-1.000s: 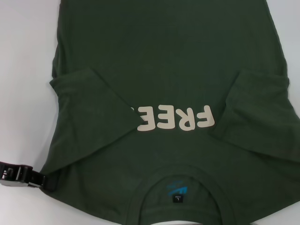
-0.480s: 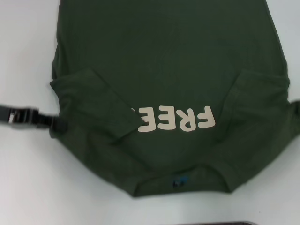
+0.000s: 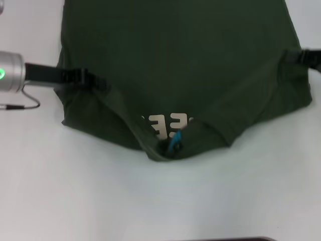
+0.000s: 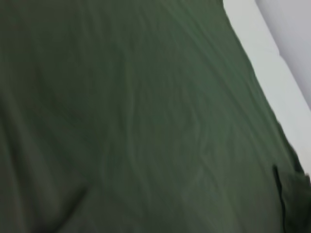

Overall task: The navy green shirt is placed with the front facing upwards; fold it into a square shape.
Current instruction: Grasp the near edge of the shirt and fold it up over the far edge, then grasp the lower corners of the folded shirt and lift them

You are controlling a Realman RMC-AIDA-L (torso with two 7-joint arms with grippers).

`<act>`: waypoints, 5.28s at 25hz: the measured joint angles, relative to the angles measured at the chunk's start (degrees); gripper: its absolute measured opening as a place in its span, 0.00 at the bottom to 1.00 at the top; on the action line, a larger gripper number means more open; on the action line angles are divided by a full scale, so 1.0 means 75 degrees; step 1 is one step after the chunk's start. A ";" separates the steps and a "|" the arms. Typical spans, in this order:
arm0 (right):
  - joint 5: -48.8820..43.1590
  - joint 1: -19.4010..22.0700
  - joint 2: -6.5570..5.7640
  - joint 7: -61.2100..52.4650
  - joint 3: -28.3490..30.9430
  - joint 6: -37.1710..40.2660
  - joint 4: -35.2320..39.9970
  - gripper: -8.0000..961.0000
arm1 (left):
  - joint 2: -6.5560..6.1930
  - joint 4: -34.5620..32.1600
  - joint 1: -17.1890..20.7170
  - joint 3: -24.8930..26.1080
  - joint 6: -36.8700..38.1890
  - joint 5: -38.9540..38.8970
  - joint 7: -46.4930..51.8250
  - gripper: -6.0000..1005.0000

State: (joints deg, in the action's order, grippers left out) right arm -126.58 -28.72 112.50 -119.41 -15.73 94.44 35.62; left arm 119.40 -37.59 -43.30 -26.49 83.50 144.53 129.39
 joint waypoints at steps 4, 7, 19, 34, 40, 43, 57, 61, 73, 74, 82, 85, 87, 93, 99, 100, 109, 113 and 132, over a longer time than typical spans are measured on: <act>0.0721 0.0023 0.0178 0.0302 -0.0023 -0.0350 -0.0008 0.04 | 0.0072 -0.0052 -0.0154 -0.0059 -0.0533 -0.0459 -0.0060 0.03; 0.1013 0.0019 0.0246 0.0395 -0.0001 -0.0601 -0.0032 0.04 | 0.0048 -0.0034 -0.0263 -0.0068 -0.0946 -0.0763 -0.0057 0.03; 0.1778 -0.0134 0.0751 0.1224 -0.0075 -0.3175 -0.0425 0.04 | 0.0355 0.0116 -0.0365 -0.0304 -0.3691 -0.1296 -0.0061 0.03; 0.2443 -0.0682 0.0768 0.2158 -0.0084 -0.4554 -0.1043 0.04 | 0.0534 0.0289 -0.0606 -0.1371 -0.5346 -0.1754 -0.0176 0.03; 0.2445 -0.0793 0.0748 0.2216 -0.0175 -0.4835 -0.1090 0.04 | 0.0517 0.0317 -0.0734 -0.1472 -0.5421 -0.1755 -0.0304 0.03; 0.2452 -0.0797 0.0796 0.2281 -0.0193 -0.5065 -0.1095 0.04 | 0.0544 0.0400 -0.0775 -0.1472 -0.5532 -0.1755 -0.0459 0.03; 0.2777 -0.0873 0.0842 0.2614 -0.0156 -0.5793 -0.1264 0.06 | 0.0567 0.0799 -0.0961 -0.1786 -0.6263 -0.2166 -0.0955 0.03; 0.2750 -0.0890 0.0838 0.2627 -0.0218 -0.5907 -0.1361 0.09 | 0.0561 0.0858 -0.0968 -0.1841 -0.6331 -0.2166 -0.0975 0.03; 0.2717 -0.1091 0.0423 0.1945 -0.1761 -0.6604 -0.1830 0.17 | 0.0560 0.0953 -0.0947 -0.1859 -0.6666 -0.2120 -0.0908 0.18; 0.2716 -0.1084 0.0382 0.1850 -0.1826 -0.6567 -0.1809 0.21 | 0.0555 0.0919 -0.0914 -0.1859 -0.6646 -0.2117 -0.0896 0.22; 0.2721 -0.0883 -0.0163 0.0943 -0.2310 -0.5622 -0.1237 0.56 | 0.0543 0.0102 -0.0379 -0.1820 -0.5956 -0.2151 -0.0598 0.56; 0.2672 -0.0976 -0.0119 0.0984 -0.2333 -0.5678 -0.1080 0.69 | 0.0561 0.0004 -0.0292 -0.1808 -0.5846 -0.2155 -0.0531 0.70; 0.2534 -0.1084 -0.0107 0.0949 -0.2374 -0.5731 -0.1081 0.74 | 0.0563 -0.0017 -0.0243 -0.1806 -0.5770 -0.2157 -0.0490 0.81; 0.2144 -0.1090 -0.0118 0.0369 -0.2411 -0.5134 -0.0981 0.81 | 0.0548 -0.0095 -0.0121 -0.1801 -0.5390 -0.2162 -0.0487 0.80; 0.2281 0.0014 -0.0194 0.0427 -0.2194 -0.2137 0.0081 0.80 | -0.0083 -0.0727 0.0293 -0.1744 -0.2779 -0.2164 -0.0488 0.80; 0.2454 0.0527 -0.0127 0.0716 -0.1923 -0.1351 0.0458 0.80 | -0.0225 -0.0784 0.0344 -0.1700 -0.2305 -0.2178 -0.0480 0.80; 0.2874 0.2067 0.0539 0.4425 -0.0690 0.0016 0.0532 0.80 | -0.0853 -0.0714 0.0891 -0.1140 -0.0560 -0.1955 -0.0157 0.80; 0.2798 0.2278 0.0724 0.4786 -0.0566 0.0085 0.0523 0.80 | -0.0767 -0.0412 0.0757 -0.1277 -0.0890 -0.1442 0.0074 0.80; 0.2709 0.2019 0.0691 0.4718 -0.0572 0.0154 0.0490 0.80 | -0.0687 0.0312 0.0401 -0.2171 -0.2339 -0.1011 0.0929 0.80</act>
State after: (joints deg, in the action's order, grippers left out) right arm -106.26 -13.57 117.68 -84.03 -20.02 95.60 39.29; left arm 114.25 -35.24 -40.29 -42.77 65.96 136.94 136.36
